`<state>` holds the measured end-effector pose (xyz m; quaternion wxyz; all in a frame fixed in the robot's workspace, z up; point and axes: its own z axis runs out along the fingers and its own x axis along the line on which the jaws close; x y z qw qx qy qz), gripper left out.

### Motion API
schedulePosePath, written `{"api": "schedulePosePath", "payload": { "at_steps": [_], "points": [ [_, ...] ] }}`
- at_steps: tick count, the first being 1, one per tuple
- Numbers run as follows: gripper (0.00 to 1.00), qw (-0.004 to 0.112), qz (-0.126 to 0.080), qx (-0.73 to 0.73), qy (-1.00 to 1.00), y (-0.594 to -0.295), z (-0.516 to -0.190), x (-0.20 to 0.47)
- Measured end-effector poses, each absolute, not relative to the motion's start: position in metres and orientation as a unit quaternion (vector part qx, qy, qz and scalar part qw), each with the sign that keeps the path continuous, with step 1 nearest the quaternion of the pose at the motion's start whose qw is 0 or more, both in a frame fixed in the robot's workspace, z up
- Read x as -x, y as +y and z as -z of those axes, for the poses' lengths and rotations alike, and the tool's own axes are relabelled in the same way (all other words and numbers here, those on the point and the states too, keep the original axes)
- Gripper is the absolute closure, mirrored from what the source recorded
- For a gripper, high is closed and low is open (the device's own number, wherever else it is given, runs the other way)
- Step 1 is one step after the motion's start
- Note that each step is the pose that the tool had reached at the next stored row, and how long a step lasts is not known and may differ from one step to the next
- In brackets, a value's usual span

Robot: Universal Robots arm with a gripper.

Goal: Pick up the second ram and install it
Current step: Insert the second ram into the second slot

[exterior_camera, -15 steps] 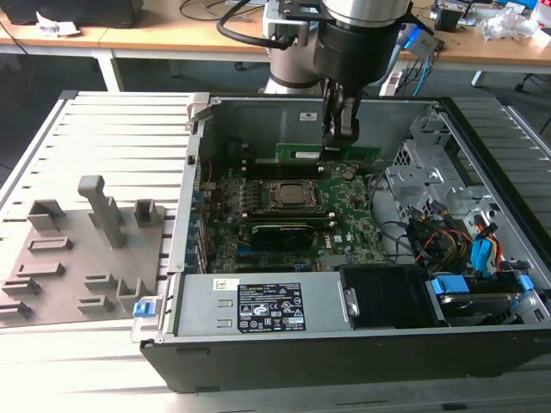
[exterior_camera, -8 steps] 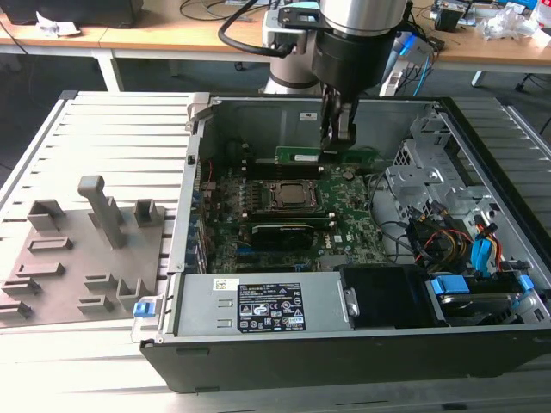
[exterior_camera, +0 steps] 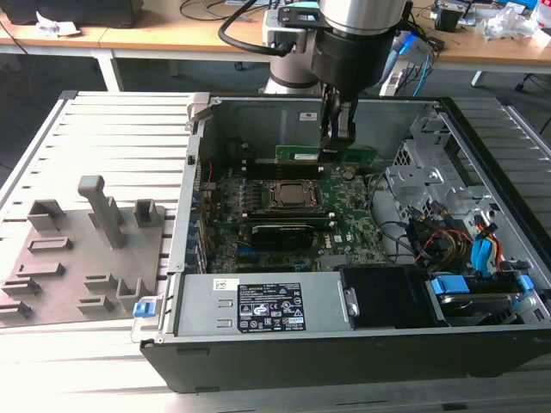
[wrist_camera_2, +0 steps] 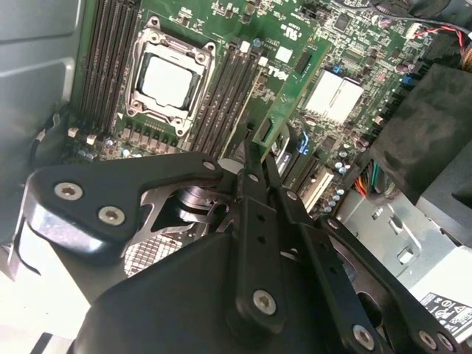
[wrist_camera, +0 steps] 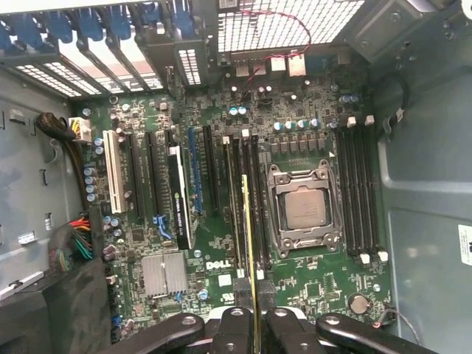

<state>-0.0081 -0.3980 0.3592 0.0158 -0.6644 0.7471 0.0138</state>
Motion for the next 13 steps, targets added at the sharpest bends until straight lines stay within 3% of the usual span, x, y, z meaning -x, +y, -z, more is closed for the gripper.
{"api": "schedulePosePath", "payload": {
  "at_steps": [13],
  "points": [
    [0.86, 0.016, -0.014, 0.664, 0.747, -0.398, -0.347, 0.010]
  ]
}}
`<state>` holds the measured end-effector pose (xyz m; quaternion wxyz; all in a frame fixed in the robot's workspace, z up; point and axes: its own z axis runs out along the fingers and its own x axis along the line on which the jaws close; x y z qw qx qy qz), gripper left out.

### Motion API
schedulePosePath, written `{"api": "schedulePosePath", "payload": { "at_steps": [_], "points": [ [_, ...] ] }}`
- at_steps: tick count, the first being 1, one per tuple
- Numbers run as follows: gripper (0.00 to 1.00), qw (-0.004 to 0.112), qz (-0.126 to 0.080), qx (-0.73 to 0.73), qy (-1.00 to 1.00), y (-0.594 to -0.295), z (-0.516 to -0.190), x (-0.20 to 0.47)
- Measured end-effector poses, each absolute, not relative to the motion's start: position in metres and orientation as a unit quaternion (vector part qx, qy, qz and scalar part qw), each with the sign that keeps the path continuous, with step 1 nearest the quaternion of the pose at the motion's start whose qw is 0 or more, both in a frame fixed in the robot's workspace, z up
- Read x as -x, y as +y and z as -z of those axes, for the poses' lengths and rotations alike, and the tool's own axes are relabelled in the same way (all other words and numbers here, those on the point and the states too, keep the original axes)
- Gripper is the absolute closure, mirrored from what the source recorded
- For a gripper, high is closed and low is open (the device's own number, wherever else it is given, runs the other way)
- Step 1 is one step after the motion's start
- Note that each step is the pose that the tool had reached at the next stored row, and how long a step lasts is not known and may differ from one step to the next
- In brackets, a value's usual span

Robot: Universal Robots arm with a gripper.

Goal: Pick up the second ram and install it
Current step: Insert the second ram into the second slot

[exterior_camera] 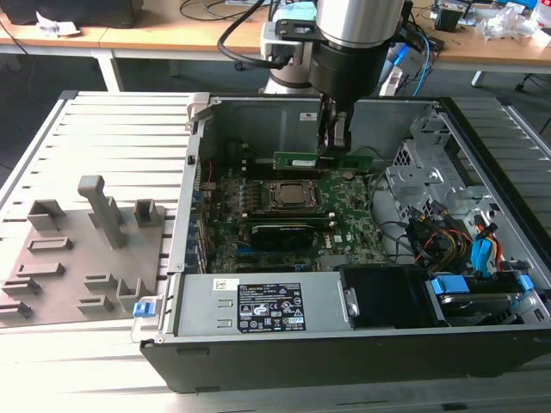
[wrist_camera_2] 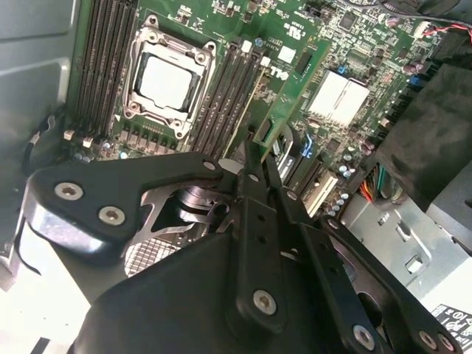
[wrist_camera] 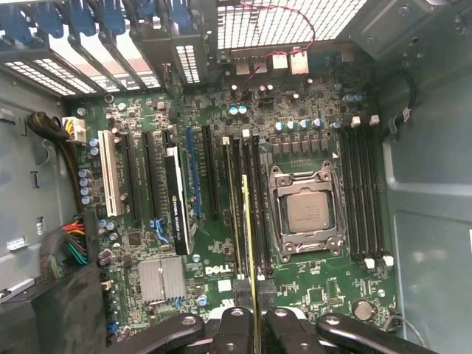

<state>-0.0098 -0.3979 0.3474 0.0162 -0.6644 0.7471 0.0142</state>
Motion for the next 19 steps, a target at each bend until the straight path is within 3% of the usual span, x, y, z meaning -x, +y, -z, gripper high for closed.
{"api": "schedulePosePath", "payload": {
  "at_steps": [19],
  "points": [
    [0.86, 0.016, -0.014, 0.664, 0.747, -0.398, -0.330, 0.010]
  ]
}}
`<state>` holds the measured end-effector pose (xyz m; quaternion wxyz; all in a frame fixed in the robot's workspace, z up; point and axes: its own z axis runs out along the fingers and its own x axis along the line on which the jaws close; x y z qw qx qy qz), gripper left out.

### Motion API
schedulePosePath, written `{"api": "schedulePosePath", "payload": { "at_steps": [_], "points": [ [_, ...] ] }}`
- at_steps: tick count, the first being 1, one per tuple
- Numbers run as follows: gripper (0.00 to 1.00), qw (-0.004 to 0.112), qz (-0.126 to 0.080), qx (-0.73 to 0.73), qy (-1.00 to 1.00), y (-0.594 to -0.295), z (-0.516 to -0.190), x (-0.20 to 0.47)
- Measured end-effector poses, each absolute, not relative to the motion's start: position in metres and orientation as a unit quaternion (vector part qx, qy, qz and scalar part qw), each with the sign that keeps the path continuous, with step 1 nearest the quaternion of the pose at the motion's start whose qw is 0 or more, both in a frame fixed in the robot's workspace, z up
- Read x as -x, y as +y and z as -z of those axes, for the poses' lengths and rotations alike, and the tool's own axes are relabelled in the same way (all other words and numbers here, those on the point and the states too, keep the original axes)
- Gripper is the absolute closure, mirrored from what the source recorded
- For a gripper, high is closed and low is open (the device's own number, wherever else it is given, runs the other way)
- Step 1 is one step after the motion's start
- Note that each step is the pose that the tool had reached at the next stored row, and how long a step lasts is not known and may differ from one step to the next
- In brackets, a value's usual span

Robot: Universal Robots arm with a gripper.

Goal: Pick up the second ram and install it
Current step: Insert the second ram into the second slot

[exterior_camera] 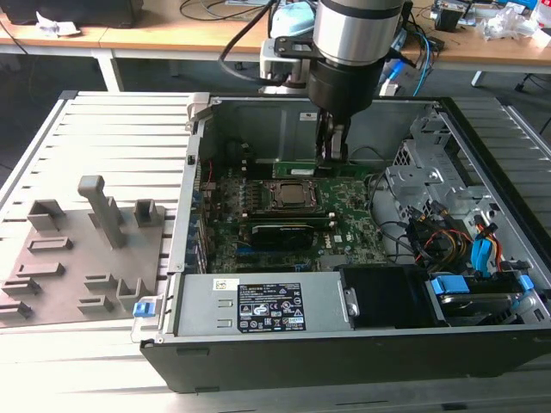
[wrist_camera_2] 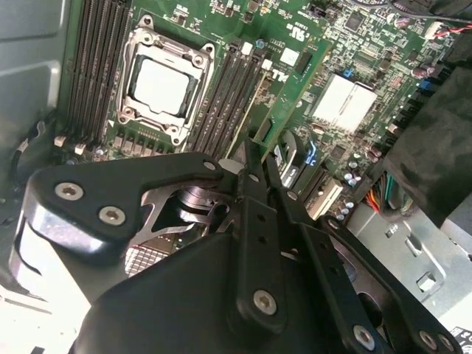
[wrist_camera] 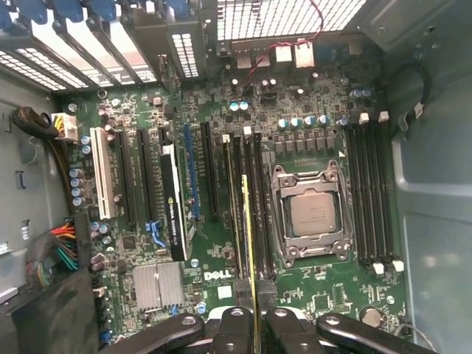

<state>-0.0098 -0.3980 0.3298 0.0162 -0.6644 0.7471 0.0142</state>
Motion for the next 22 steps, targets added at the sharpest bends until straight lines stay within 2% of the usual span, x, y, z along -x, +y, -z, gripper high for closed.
{"api": "schedulePosePath", "payload": {
  "at_steps": [22],
  "points": [
    [0.86, 0.016, -0.014, 0.664, 0.747, -0.398, -0.301, 0.010]
  ]
}}
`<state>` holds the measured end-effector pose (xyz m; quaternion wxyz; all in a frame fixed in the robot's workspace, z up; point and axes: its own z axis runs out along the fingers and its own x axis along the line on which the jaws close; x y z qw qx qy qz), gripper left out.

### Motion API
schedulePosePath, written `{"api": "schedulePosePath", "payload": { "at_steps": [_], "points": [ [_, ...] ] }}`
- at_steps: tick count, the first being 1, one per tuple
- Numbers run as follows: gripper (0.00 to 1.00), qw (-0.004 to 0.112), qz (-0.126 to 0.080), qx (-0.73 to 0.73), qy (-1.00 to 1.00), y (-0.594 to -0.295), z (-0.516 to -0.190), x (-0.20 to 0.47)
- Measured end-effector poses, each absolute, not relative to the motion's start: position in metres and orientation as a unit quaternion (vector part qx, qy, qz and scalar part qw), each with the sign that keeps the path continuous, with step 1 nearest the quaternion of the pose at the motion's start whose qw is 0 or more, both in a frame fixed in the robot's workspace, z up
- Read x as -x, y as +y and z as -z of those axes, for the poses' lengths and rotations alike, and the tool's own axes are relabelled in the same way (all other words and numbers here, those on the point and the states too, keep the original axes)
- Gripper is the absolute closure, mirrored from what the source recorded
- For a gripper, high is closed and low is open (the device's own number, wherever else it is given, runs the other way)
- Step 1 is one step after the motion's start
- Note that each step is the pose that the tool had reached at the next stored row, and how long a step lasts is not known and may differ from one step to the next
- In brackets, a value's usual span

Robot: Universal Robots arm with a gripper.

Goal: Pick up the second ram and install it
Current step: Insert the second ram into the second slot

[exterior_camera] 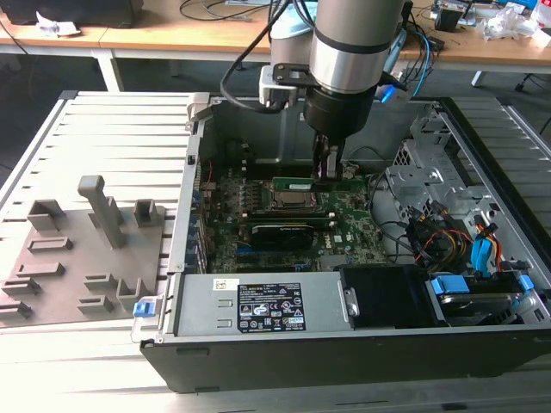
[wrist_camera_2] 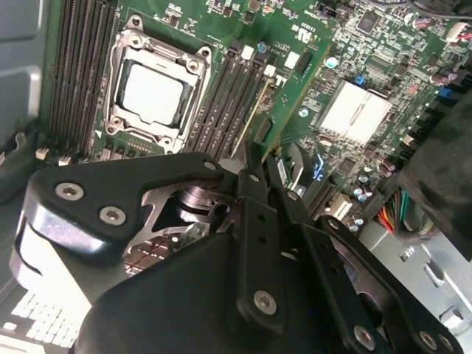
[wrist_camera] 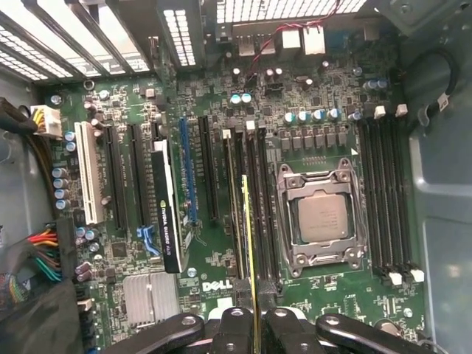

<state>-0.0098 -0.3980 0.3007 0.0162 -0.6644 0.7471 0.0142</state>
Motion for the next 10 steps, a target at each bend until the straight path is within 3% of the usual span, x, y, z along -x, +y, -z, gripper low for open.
{"api": "schedulePosePath", "payload": {
  "at_steps": [10],
  "points": [
    [0.86, 0.016, -0.014, 0.664, 0.747, -0.398, -0.286, 0.010]
  ]
}}
